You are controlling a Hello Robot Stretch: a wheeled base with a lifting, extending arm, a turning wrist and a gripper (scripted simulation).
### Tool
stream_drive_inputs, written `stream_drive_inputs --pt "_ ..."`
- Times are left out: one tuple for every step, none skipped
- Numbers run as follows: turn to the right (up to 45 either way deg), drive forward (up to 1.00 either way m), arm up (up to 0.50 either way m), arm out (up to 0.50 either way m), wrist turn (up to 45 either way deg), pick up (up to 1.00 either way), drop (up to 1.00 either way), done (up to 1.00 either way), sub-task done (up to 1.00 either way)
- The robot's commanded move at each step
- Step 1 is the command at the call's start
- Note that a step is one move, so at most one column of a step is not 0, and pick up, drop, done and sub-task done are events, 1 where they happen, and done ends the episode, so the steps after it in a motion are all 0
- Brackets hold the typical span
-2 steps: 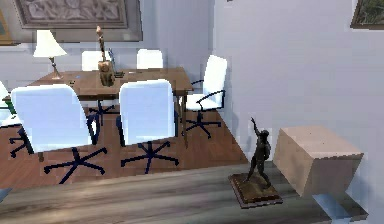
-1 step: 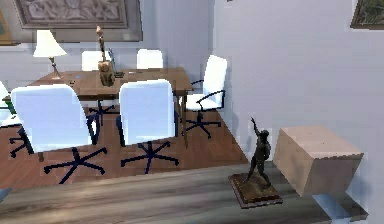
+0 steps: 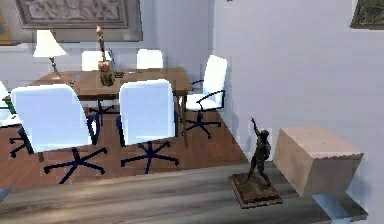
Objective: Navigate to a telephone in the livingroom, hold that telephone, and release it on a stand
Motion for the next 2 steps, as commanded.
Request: stream_drive_inputs --pt "0.0 0.00 0.00 0.00 0.0 0.00 1.00 0.00 0.00" --pt "0.0 0.00 0.10 0.00 0.0 0.00 0.00 0.00 0.00"
